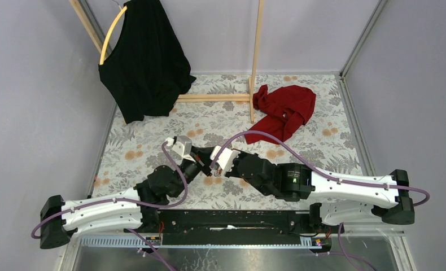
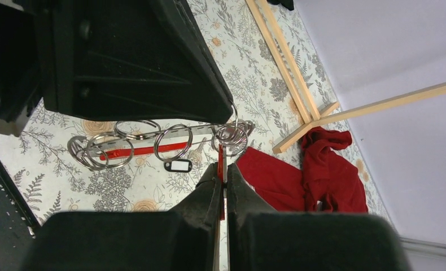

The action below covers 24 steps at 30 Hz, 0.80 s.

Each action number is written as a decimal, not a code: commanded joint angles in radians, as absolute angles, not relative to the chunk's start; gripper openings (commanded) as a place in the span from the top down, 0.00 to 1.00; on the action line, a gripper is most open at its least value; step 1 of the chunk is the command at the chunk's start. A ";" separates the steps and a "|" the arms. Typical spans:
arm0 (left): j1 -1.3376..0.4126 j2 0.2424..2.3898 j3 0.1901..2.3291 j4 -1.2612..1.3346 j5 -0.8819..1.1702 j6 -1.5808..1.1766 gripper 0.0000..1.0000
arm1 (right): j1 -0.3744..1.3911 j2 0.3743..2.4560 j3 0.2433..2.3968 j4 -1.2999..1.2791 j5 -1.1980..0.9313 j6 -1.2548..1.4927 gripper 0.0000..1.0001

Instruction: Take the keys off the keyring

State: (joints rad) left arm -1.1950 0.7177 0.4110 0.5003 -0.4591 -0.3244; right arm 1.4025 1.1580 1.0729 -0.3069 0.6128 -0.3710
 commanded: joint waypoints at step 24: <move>-1.182 0.712 0.517 0.398 -0.705 -0.666 1.00 | 1.404 1.180 1.075 -0.396 0.603 -0.286 1.00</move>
State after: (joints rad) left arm -1.1969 0.7532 0.4915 0.3298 -0.5709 -0.5938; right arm 1.3964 1.2018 1.0973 -0.3473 0.6186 -0.3378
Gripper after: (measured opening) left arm 0.008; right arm 0.036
